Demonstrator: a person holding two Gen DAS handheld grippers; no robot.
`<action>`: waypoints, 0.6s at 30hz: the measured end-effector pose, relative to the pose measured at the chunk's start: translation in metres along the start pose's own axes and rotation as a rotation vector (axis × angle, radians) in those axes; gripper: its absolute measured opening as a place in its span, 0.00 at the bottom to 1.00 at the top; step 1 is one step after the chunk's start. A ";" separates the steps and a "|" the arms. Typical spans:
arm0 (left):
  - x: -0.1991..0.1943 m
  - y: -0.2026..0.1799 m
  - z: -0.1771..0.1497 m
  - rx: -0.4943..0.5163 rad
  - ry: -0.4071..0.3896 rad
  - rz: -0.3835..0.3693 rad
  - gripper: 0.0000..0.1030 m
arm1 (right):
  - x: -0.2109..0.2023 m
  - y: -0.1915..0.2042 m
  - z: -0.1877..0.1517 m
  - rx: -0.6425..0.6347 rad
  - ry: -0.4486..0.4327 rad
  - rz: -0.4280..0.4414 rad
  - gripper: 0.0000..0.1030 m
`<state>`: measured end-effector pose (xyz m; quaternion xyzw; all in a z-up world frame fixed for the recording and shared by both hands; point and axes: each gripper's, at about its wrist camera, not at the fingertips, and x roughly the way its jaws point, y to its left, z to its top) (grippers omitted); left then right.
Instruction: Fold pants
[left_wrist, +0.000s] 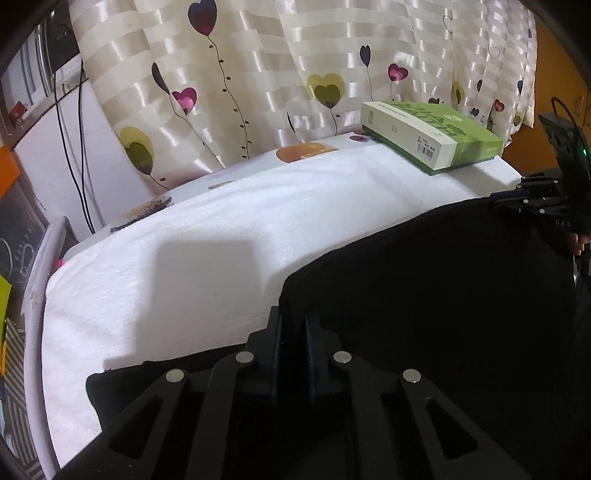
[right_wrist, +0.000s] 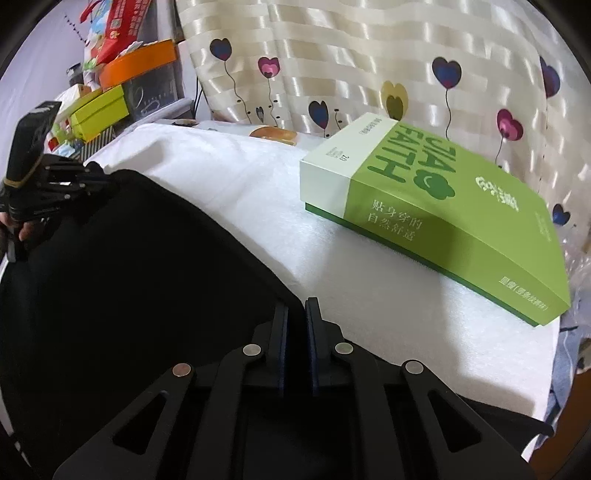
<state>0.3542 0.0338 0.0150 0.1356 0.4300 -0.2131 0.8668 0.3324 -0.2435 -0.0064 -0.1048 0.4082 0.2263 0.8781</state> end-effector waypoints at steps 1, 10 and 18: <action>-0.001 -0.001 0.000 0.005 -0.002 0.002 0.12 | -0.002 0.000 -0.001 0.004 -0.006 -0.004 0.07; -0.026 -0.010 -0.005 0.022 -0.051 0.023 0.11 | -0.026 0.015 -0.011 -0.022 -0.055 -0.049 0.04; -0.064 -0.025 -0.014 0.021 -0.112 0.052 0.11 | -0.071 0.035 -0.021 -0.029 -0.117 -0.064 0.04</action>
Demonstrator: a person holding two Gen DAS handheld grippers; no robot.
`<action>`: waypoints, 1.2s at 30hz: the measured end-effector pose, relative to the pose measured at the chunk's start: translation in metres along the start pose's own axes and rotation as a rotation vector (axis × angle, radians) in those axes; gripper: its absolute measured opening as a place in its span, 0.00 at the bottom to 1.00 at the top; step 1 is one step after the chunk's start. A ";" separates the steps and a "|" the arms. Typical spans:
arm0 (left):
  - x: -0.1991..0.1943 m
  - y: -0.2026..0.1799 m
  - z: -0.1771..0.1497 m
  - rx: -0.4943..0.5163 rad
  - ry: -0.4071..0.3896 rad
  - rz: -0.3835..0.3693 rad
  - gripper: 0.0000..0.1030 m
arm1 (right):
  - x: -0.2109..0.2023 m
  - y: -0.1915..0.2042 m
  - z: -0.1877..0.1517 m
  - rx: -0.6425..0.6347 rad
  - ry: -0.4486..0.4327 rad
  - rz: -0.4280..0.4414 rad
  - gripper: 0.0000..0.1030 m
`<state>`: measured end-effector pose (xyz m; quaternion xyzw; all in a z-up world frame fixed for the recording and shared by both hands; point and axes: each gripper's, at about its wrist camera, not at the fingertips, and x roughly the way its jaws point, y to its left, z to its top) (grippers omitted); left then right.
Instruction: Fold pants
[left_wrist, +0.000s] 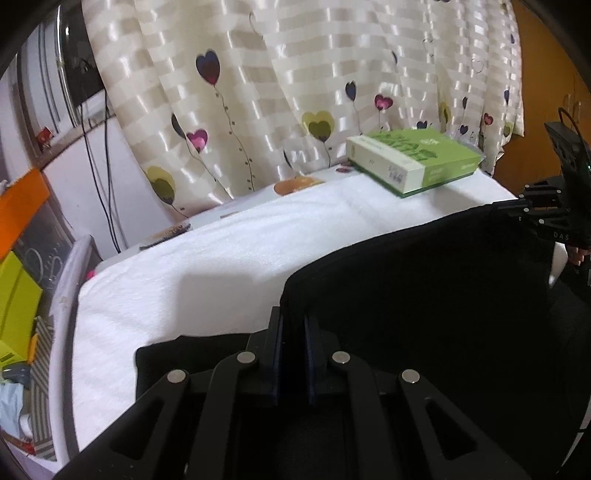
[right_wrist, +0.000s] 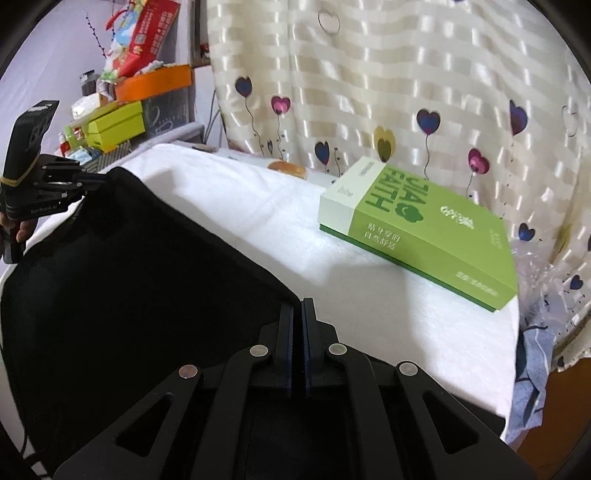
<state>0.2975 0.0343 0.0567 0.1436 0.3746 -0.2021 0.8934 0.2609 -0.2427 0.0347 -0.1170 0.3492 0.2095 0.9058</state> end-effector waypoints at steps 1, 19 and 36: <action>-0.006 -0.002 -0.001 0.004 -0.006 0.003 0.11 | -0.008 0.004 -0.002 -0.003 -0.009 -0.002 0.04; -0.108 -0.048 -0.063 -0.031 -0.079 0.017 0.11 | -0.107 0.065 -0.052 0.007 -0.112 -0.002 0.04; -0.138 -0.088 -0.150 -0.127 -0.047 -0.017 0.11 | -0.127 0.110 -0.124 0.005 -0.054 -0.015 0.04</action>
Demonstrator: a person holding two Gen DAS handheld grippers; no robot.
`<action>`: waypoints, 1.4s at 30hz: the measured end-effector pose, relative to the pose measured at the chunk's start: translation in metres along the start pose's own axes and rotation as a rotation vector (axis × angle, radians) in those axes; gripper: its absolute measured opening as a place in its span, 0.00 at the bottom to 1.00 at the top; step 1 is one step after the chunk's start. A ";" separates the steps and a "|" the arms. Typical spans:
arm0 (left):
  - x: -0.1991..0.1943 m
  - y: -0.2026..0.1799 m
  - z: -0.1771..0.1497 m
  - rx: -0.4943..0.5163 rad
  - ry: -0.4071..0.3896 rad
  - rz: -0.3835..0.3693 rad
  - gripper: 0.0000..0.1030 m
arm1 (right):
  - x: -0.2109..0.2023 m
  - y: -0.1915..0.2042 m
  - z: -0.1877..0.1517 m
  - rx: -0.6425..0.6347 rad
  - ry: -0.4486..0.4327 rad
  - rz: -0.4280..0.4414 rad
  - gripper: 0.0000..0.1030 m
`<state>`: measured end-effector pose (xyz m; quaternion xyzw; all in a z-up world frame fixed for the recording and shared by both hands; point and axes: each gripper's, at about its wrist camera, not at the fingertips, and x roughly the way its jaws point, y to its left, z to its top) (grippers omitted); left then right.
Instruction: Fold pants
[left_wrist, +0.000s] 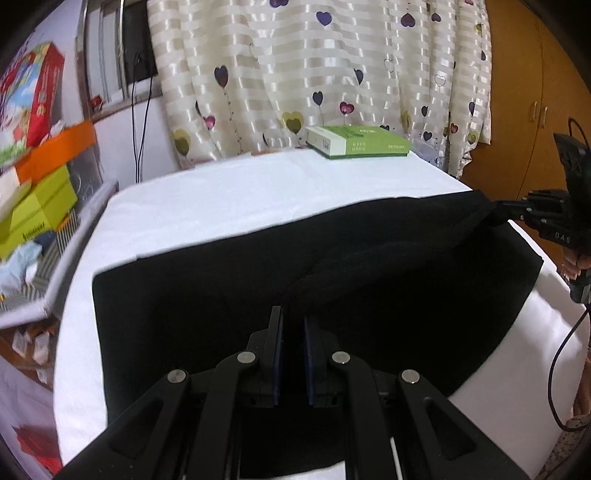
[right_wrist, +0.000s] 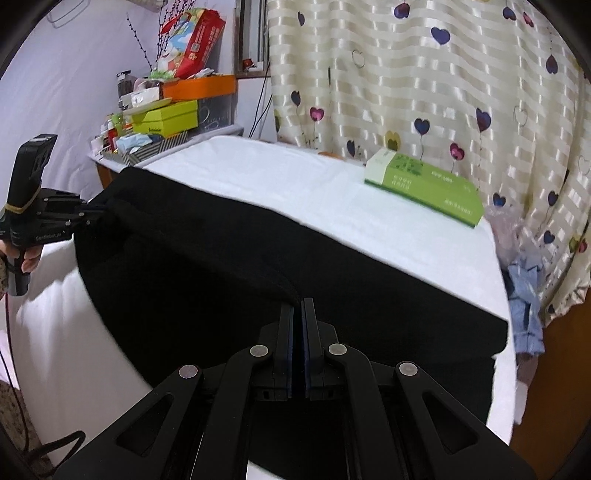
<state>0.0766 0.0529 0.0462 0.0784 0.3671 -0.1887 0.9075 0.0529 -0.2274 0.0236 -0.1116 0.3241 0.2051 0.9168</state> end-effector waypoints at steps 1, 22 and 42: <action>-0.001 -0.002 -0.003 -0.004 -0.001 0.001 0.11 | -0.001 0.003 -0.004 -0.005 0.004 -0.001 0.04; -0.033 -0.038 -0.054 0.072 0.026 0.051 0.11 | -0.018 0.035 -0.061 -0.038 0.073 -0.016 0.04; -0.037 -0.040 -0.078 0.060 0.083 0.035 0.11 | -0.018 0.033 -0.070 0.027 0.121 0.009 0.04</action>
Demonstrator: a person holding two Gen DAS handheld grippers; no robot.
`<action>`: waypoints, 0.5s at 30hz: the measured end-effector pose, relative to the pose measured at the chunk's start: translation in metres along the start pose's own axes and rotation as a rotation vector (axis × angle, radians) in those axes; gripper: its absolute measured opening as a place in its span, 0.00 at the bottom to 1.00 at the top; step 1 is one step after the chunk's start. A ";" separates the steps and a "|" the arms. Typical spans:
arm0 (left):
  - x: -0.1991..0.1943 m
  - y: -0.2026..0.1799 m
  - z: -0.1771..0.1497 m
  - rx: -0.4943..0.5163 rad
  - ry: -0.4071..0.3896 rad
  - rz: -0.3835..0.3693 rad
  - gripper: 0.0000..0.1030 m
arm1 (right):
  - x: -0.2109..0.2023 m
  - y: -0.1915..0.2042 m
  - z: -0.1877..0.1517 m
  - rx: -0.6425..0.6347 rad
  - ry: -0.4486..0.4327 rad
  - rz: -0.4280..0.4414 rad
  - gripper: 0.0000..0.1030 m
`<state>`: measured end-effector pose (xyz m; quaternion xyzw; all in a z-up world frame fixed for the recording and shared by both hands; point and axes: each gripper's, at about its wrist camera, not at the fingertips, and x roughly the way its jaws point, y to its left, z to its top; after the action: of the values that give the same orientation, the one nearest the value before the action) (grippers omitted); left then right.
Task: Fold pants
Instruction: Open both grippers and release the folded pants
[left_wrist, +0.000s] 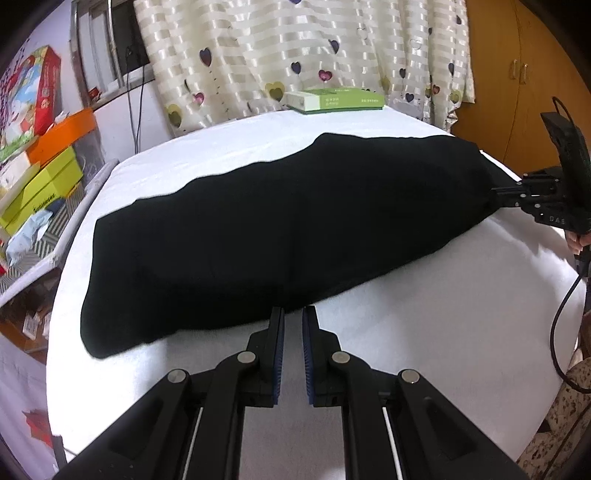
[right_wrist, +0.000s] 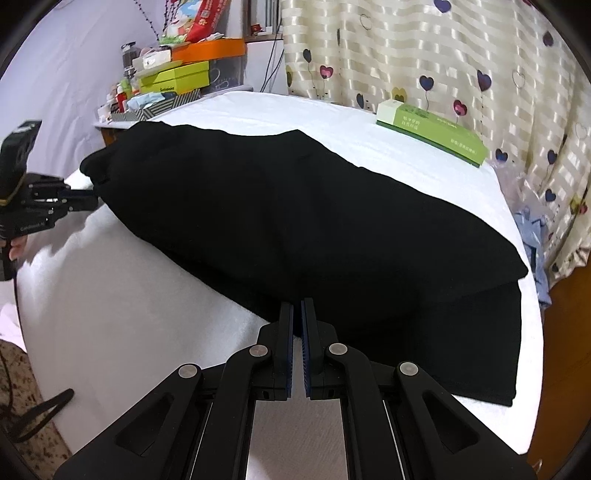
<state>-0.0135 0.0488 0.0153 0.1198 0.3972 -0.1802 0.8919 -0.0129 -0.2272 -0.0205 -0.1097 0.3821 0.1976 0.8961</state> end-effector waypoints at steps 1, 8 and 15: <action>0.000 0.002 -0.001 -0.012 0.004 -0.003 0.11 | -0.001 0.000 -0.001 0.008 0.002 0.002 0.04; -0.009 0.009 -0.001 -0.079 -0.025 -0.033 0.12 | -0.010 -0.007 -0.009 0.067 0.008 0.036 0.04; -0.024 -0.008 0.012 -0.080 -0.090 -0.100 0.22 | -0.020 -0.053 -0.031 0.295 -0.013 0.029 0.04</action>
<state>-0.0235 0.0426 0.0408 0.0560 0.3689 -0.2137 0.9028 -0.0218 -0.2909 -0.0245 0.0301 0.4025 0.1530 0.9020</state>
